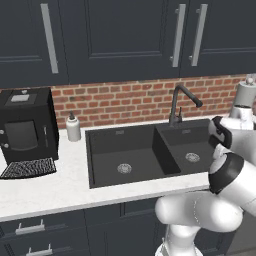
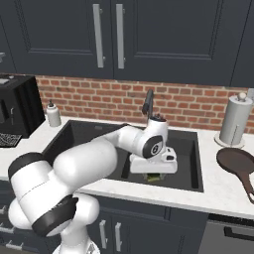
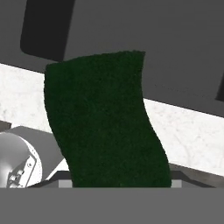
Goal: Pick the pan and sponge and place them into the sink. Then turn on the water.
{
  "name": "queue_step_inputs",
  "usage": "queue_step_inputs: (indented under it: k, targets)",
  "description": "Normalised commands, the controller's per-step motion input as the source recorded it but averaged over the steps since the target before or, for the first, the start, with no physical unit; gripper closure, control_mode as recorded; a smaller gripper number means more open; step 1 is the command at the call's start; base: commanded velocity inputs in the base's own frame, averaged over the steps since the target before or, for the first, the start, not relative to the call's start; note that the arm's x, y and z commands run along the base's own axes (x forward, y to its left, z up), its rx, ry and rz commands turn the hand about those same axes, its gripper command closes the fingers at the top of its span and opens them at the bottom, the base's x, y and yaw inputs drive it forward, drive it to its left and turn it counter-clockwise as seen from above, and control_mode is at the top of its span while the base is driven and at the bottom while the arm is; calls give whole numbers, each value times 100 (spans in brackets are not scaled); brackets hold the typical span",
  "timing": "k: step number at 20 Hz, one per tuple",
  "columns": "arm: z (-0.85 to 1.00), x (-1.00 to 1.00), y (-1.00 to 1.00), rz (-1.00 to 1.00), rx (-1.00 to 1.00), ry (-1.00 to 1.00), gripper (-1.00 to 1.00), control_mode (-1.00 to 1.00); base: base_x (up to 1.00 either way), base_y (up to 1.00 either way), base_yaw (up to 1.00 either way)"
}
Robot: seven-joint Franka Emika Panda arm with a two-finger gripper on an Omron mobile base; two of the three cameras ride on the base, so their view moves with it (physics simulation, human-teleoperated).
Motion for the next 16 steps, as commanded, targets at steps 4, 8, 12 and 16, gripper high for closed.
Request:
queue_step_inputs:
  k: [4, 8, 12, 16]
  targets:
    - [-34, 18, 0, 0, 2, -1, 100, -100, 0, 0, 0]
    - [-25, 26, 0, 0, 1, 0, 100, -100, 0, 0, 0]
    - [-7, 30, 0, 0, 1, 0, 100, -100, 0, 0, 0]
    - [-1, 34, 0, 0, 1, 0, 100, -100, 0, 0, 0]
